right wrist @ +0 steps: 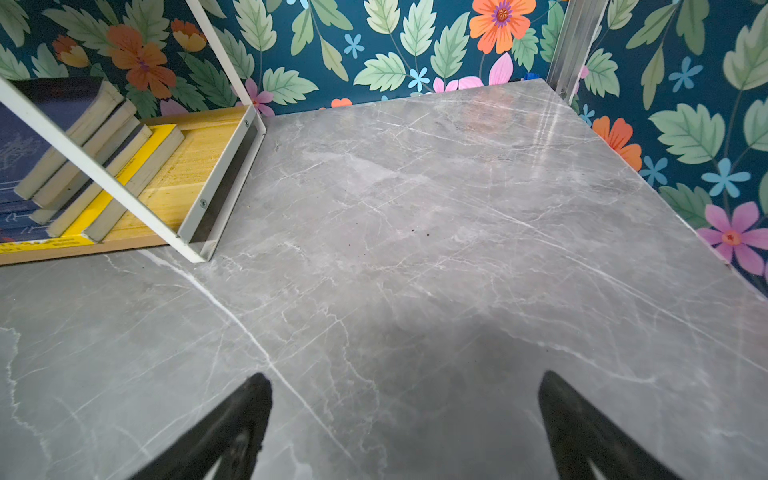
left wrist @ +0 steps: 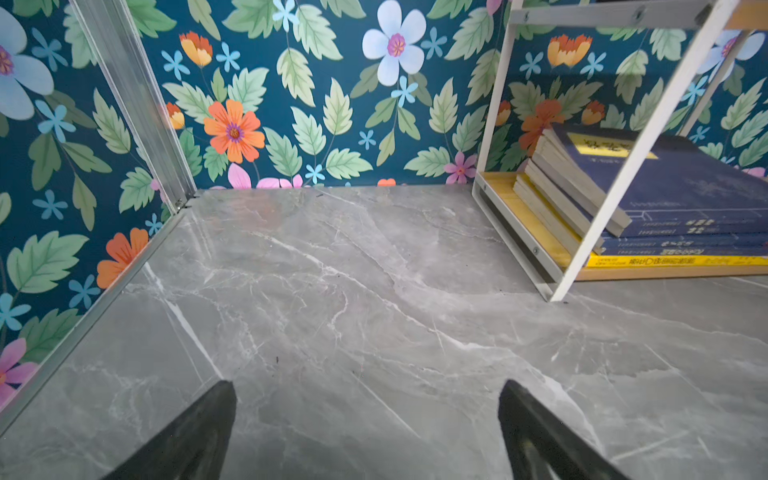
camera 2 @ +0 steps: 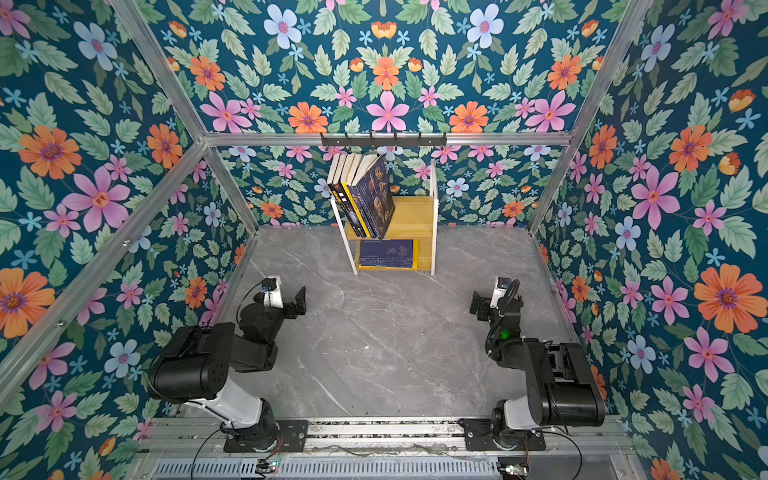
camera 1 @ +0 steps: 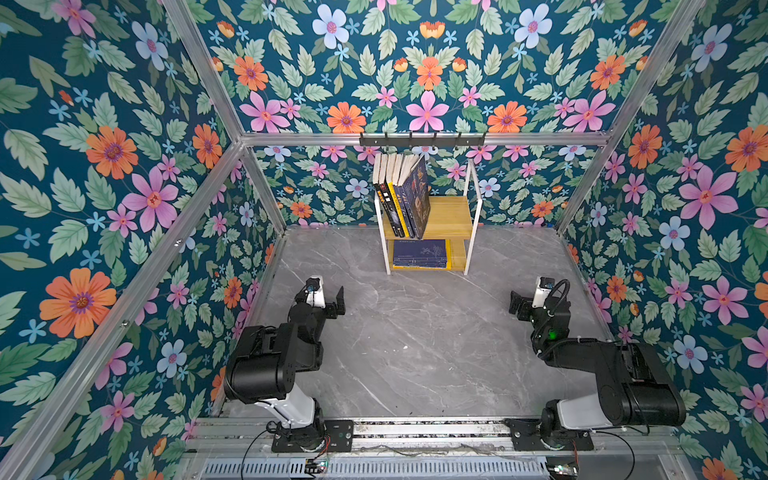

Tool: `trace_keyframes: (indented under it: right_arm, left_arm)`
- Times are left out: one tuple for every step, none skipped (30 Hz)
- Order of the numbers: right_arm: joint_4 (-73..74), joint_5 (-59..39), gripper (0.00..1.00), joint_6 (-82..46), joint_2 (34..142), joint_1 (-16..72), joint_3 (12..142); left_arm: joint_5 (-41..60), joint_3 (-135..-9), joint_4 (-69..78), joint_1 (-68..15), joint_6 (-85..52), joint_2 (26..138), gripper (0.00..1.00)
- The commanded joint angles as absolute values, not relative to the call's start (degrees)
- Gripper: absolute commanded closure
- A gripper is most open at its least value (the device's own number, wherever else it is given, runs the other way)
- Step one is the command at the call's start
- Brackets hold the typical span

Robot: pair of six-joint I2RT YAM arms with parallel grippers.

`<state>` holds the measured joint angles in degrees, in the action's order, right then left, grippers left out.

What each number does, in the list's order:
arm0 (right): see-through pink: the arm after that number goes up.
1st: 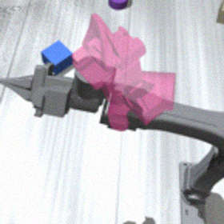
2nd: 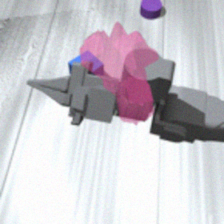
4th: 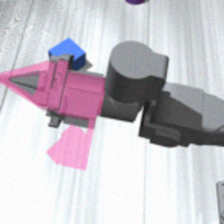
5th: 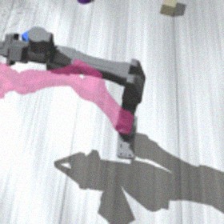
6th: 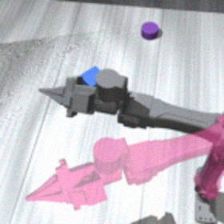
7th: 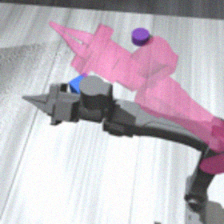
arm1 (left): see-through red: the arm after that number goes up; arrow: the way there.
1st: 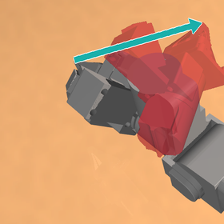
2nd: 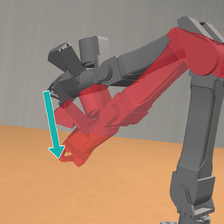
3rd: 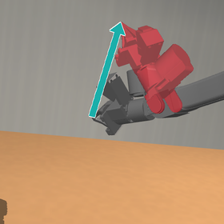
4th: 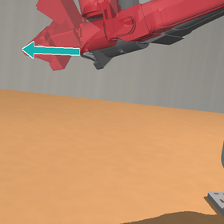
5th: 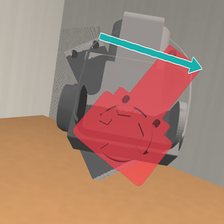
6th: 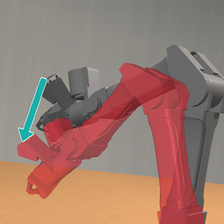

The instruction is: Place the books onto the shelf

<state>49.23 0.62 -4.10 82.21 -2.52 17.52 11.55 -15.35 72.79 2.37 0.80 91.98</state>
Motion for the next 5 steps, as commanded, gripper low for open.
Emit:
trace_keyframes:
  right_arm:
    - [50.2, 1.0, 0.01, -4.1, 82.2, -2.5, 17.7]
    - [50.2, 1.0, 0.01, -4.1, 82.3, -2.5, 17.7]
    - [50.2, 1.0, 0.01, -4.1, 82.3, -2.5, 17.7]
    - [50.2, 1.0, 0.01, -4.1, 82.3, -2.5, 17.7]
    - [50.2, 1.0, 0.01, -4.1, 82.3, -2.5, 17.7]
  left_arm:
    - [7.8, -15.7, 72.3, 2.5, 0.0, 92.1, 0.0]
    - [7.6, -15.4, 72.4, 2.5, -0.3, 92.0, 0.0]
    - [7.6, -15.2, 72.8, 2.4, -0.2, 91.8, 0.0]
    - [7.7, -14.4, 74.0, 2.5, -0.1, 91.8, 0.0]
    - [7.8, -13.5, 75.7, 2.5, 0.0, 91.7, 0.0]
